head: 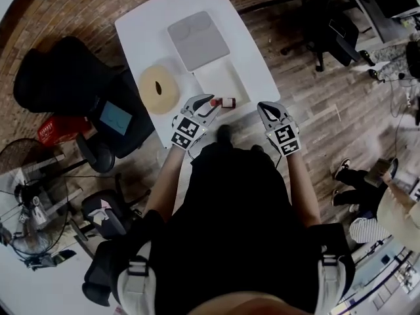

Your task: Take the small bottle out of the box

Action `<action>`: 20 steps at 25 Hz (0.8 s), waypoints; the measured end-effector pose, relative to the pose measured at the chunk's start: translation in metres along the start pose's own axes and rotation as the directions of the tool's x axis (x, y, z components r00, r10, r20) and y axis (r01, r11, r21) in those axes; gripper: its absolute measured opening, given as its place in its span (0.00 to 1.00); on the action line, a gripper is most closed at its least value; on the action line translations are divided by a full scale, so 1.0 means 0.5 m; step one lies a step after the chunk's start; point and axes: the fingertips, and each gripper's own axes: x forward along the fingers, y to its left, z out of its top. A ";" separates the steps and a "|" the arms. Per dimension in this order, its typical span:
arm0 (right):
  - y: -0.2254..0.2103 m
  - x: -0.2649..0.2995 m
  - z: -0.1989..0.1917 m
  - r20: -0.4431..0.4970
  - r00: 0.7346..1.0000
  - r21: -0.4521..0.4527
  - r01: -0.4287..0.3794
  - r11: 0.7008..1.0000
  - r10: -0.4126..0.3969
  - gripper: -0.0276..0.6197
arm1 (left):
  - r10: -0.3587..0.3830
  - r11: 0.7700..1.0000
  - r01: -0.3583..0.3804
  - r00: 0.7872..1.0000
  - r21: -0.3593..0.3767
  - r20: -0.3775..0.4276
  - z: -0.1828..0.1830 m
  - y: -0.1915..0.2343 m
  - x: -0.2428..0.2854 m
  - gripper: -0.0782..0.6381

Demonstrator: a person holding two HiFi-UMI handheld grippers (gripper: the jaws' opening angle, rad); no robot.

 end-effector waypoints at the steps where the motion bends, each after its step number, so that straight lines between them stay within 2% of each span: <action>1: -0.002 -0.001 -0.002 -0.001 1.000 0.004 0.006 1.000 -0.006 0.04 | -0.008 1.000 0.008 1.000 0.005 -0.015 -0.004 -0.001 0.004 0.33; 4: -0.003 -0.006 -0.011 -0.005 1.000 0.017 0.022 1.000 -0.021 0.04 | -0.034 0.999 0.036 0.998 0.028 -0.061 -0.015 -0.007 0.015 0.37; 10: 0.001 -0.017 -0.038 -0.016 0.998 0.050 0.055 0.997 -0.054 0.04 | -0.087 0.990 0.102 0.986 0.101 -0.140 -0.043 -0.019 0.042 0.37; 15: -0.003 -0.035 -0.065 -0.028 0.996 0.080 0.085 0.993 -0.083 0.04 | -0.139 0.967 0.181 0.965 0.180 -0.223 -0.065 -0.036 0.078 0.37; 20: -0.012 -0.054 -0.088 -0.033 0.993 0.110 0.114 0.987 -0.111 0.04 | -0.161 0.948 0.229 0.945 0.223 -0.284 -0.081 -0.042 0.112 0.36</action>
